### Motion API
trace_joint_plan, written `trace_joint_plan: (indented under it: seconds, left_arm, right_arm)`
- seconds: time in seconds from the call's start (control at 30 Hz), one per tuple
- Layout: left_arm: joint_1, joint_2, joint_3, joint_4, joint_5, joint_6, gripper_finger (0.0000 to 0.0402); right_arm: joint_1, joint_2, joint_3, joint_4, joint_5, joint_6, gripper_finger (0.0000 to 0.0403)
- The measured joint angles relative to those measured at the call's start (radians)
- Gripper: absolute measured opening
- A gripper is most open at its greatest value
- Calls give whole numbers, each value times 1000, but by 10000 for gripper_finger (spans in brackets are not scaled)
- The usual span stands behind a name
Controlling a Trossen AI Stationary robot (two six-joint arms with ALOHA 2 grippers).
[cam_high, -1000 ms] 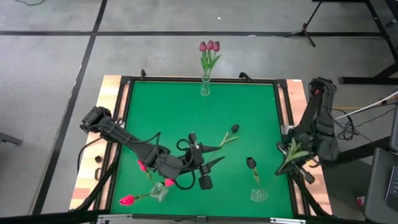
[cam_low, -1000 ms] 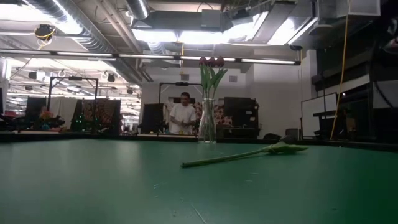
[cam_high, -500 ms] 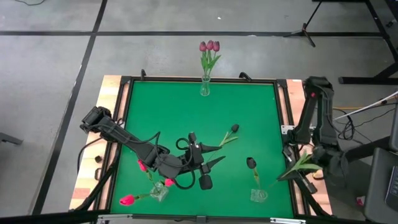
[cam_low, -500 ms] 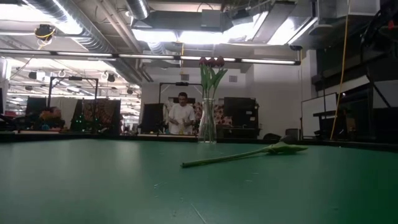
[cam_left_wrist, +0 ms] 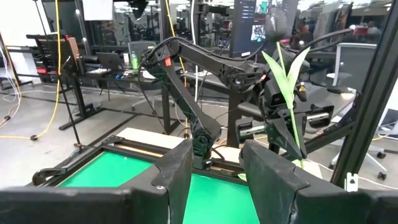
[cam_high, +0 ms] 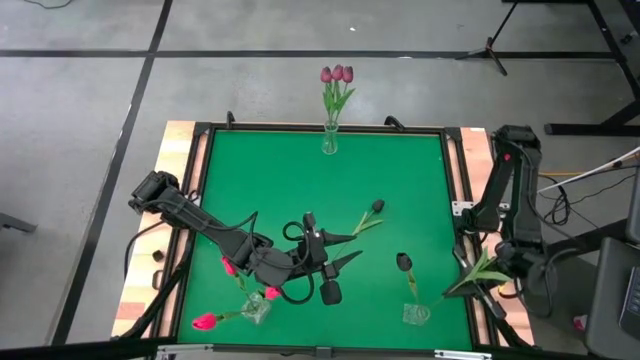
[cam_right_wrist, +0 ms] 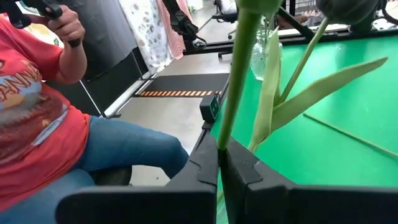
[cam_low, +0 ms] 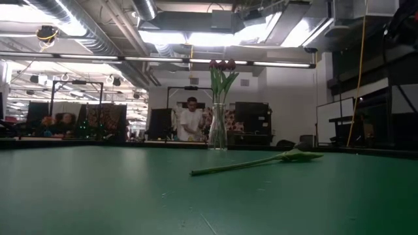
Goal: Sort flowers into vase by color
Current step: Put the top black tulip into the bottom right transparent vase
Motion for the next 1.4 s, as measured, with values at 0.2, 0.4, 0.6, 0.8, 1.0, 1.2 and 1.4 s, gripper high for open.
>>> trace_joint_plan:
  seconds: [0.2, 0.4, 0.6, 0.8, 1.0, 1.2, 1.4]
  left_arm:
    - [0, 0, 0, -1, 0, 0, 141]
    - [0, 0, 0, -1, 0, 0, 141]
    - [0, 0, 0, -3, 0, 1, 141]
    - [3, 0, 0, -6, 0, 1, 141]
    - [5, 0, 0, -5, 0, 7, 141]
    - [5, 0, 0, -5, 0, 7, 141]
    - [5, 0, 0, -5, 0, 6, 141]
  right_arm:
    - [-61, 40, 0, 3, -40, 32, 1]
    - [-151, 61, 0, 26, -170, 32, 1]
    - [-169, 62, 0, 21, -191, 31, 1]
    - [-169, 100, 0, 17, -197, 39, 1]
    - [-169, 137, 0, 14, -198, 67, 10]
    - [-169, 143, 0, 15, -191, 83, 17]
    - [-169, 143, 0, 10, -220, 84, 12]
